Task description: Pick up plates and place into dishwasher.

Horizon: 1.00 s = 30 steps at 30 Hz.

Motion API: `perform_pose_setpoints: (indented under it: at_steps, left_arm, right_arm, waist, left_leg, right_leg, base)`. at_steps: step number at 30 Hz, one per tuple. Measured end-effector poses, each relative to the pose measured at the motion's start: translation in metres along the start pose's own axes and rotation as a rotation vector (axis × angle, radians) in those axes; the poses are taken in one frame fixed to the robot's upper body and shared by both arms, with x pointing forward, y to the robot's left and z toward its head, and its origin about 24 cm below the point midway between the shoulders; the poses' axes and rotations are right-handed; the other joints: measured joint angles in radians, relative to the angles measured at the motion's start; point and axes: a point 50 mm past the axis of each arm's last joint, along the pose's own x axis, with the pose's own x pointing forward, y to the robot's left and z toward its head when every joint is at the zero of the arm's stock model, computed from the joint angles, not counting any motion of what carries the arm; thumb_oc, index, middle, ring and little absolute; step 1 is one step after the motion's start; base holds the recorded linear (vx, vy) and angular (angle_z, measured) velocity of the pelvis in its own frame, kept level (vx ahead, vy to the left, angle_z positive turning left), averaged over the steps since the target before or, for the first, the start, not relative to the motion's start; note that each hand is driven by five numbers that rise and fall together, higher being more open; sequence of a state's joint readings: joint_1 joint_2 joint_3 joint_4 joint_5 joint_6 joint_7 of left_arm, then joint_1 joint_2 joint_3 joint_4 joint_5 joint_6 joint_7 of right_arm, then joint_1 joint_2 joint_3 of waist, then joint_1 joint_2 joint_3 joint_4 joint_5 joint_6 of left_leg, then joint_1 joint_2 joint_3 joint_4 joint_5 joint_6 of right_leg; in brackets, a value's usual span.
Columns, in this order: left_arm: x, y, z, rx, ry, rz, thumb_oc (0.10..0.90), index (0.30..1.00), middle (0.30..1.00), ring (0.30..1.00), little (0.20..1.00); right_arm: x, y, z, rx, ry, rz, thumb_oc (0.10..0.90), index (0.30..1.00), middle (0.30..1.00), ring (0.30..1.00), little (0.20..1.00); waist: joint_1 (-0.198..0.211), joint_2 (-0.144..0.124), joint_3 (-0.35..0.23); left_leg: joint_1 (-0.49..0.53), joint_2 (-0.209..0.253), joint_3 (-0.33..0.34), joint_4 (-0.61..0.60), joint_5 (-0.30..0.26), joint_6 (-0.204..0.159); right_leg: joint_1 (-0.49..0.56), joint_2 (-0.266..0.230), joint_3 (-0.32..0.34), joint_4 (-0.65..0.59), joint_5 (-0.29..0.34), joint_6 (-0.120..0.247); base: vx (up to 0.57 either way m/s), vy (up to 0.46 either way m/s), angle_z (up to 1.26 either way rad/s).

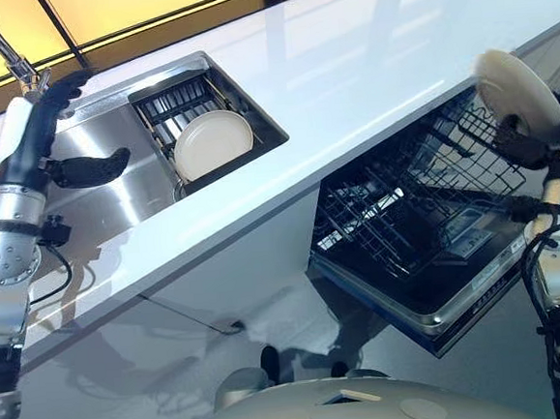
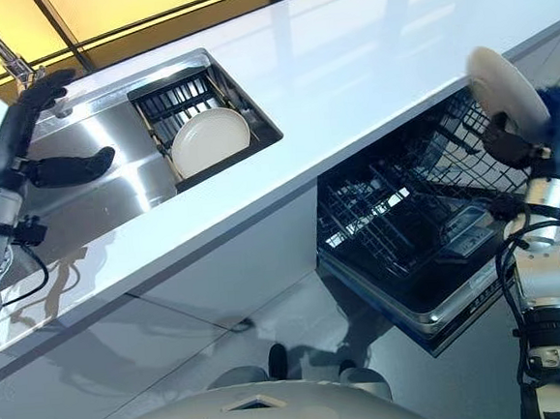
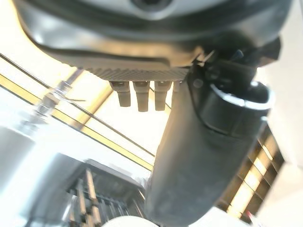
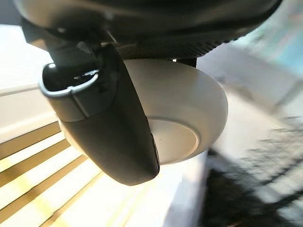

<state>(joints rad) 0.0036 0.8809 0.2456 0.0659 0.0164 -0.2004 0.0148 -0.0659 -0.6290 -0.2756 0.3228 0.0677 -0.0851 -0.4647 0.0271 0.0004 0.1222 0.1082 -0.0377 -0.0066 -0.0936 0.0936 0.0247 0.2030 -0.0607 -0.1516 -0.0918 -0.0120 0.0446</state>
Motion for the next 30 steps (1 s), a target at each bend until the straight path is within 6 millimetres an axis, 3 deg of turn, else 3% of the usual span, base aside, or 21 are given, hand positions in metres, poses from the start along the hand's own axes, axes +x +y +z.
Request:
perform_pose_setpoints:
  at_steps: [5, 8, 14, 17, 23, 30]
  left_arm:
    - [-0.004, -0.001, -0.006, -0.014, 0.026, -0.005, 0.8, 0.9, 0.9, 0.9, 0.9]
    - [-0.004, -0.002, -0.008, -0.015, 0.038, -0.007, 0.8, 0.9, 0.9, 0.9, 0.9]
    - [-0.004, -0.007, -0.008, -0.018, 0.038, -0.026, 0.8, 0.9, 0.9, 0.9, 0.9]
    - [-0.003, -0.014, -0.007, -0.024, 0.032, -0.051, 0.8, 0.9, 0.9, 0.9, 0.9]
    - [-0.001, -0.021, -0.004, -0.033, 0.019, -0.077, 0.8, 0.9, 0.9, 0.9, 0.9]
    - [0.006, -0.018, 0.002, -0.069, -0.006, -0.059, 0.8, 0.9, 0.9, 0.9, 0.9]
  right_arm:
    - [-0.018, 0.001, -0.042, 0.046, 0.219, -0.041, 0.1, 0.3, 0.3, 0.3, 0.2]
    - [-0.025, 0.002, -0.053, 0.014, 0.268, -0.038, 0.1, 0.3, 0.3, 0.3, 0.2]
    - [-0.025, 0.01, -0.057, -0.018, 0.291, -0.018, 0.1, 0.3, 0.3, 0.3, 0.2]
    - [-0.019, 0.014, -0.059, -0.04, 0.317, -0.013, 0.1, 0.3, 0.3, 0.3, 0.2]
    - [0.004, 0.025, -0.045, -0.125, 0.303, 0.018, 0.1, 0.3, 0.3, 0.3, 0.2]
    - [0.029, 0.033, -0.038, -0.269, 0.42, 0.074, 0.1, 0.3, 0.3, 0.3, 0.2]
  waist:
    - [-0.002, 0.006, 0.004]
    - [-0.005, 0.024, 0.015]
    - [0.008, 0.039, 0.023]
    - [0.034, 0.054, 0.032]
    - [0.089, 0.112, 0.075]
    - [0.136, 0.101, 0.093]
  left_leg:
    - [0.001, 0.0, -0.009, 0.0, 0.001, -0.002]
    - [0.0, -0.001, -0.02, -0.001, 0.001, -0.007]
    - [-0.015, -0.003, -0.06, 0.002, 0.019, -0.009]
    - [-0.023, -0.005, -0.083, 0.004, 0.032, -0.009]
    - [-0.052, -0.012, -0.144, 0.005, 0.049, -0.028]
    - [-0.07, -0.022, -0.18, 0.005, 0.062, -0.027]
  right_leg:
    - [0.006, 0.001, -0.003, 0.0, 0.0, 0.0]
    - [0.012, 0.001, -0.012, 0.0, 0.0, 0.0]
    - [0.012, 0.004, -0.054, 0.0, -0.004, -0.006]
    - [0.012, 0.005, -0.071, 0.0, -0.005, -0.008]
    - [0.01, 0.005, -0.121, 0.001, -0.005, -0.008]
    - [0.013, 0.003, -0.136, 0.001, -0.019, -0.01]
  base:
    - [0.07, -0.052, 0.04]
    - [0.09, -0.049, 0.06]
    - [0.04, -0.019, 0.22]
    - [0.0, -0.006, 0.26]
    - [0.0, -0.003, 0.32]
    - [0.01, 0.016, 0.22]
